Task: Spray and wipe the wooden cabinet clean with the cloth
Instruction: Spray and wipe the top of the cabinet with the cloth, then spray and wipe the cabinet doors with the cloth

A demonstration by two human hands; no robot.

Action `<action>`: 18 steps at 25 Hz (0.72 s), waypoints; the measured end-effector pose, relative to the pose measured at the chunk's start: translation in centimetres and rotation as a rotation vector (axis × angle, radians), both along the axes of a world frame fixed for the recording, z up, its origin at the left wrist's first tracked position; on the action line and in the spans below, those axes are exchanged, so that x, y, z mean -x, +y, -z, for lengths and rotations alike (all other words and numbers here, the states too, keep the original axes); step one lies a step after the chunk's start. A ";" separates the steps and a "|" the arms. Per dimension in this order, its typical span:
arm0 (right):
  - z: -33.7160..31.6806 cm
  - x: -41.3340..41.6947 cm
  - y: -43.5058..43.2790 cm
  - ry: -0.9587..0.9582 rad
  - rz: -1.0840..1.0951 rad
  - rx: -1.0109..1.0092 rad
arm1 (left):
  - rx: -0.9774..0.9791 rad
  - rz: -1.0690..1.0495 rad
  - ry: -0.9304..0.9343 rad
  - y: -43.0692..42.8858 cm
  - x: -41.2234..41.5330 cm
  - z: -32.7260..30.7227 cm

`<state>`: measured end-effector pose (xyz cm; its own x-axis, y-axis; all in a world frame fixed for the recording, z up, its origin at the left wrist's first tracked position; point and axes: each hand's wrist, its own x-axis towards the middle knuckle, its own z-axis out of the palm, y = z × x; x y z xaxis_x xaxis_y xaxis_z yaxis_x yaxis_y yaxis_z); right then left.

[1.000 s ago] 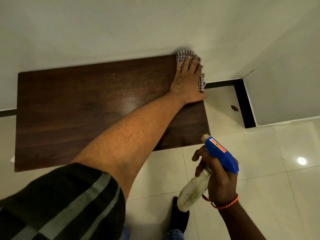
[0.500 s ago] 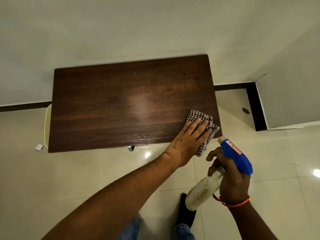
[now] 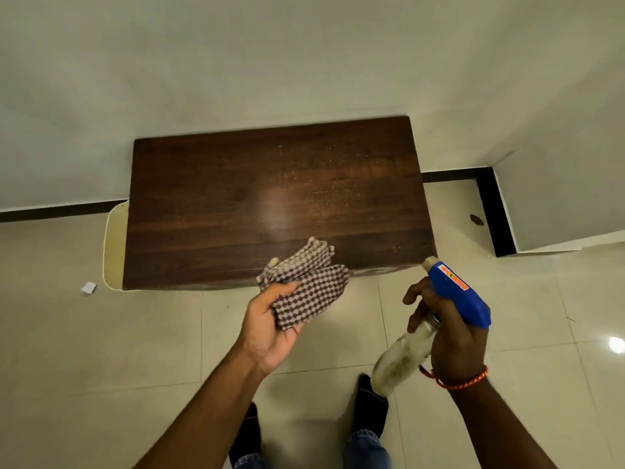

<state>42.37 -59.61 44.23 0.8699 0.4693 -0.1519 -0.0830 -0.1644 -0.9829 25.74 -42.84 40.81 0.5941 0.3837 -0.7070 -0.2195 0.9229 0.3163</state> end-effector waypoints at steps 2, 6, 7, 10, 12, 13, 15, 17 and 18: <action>-0.8 1.2 0.6 -0.009 0.026 -0.033 | 0.057 -0.126 -0.034 1.2 3.1 -0.7; -1.9 4.0 1.2 -0.024 0.067 -0.053 | 0.004 -0.243 0.022 3.5 7.9 -3.3; -1.6 4.4 1.3 -0.020 0.087 -0.063 | -0.020 -0.269 0.025 4.2 8.5 -3.7; 0.7 5.0 1.5 -0.033 0.108 -0.082 | -0.121 -0.384 -0.047 5.7 8.8 -3.3; 3.0 5.5 1.5 -0.056 0.066 -0.087 | -0.183 -0.468 -0.088 6.0 8.1 -2.0; 4.5 5.8 1.4 -0.065 0.058 -0.105 | -0.196 -0.501 -0.125 5.8 7.5 -1.0; 7.7 5.8 1.4 -0.103 0.037 -0.170 | -0.216 -0.553 -0.214 5.4 6.1 1.6; 11.6 5.4 1.3 -0.127 0.016 -0.221 | -0.261 -0.607 -0.332 4.9 4.6 4.4; 13.7 5.0 1.2 -0.127 0.016 -0.249 | -0.289 -0.627 -0.388 4.6 3.9 5.7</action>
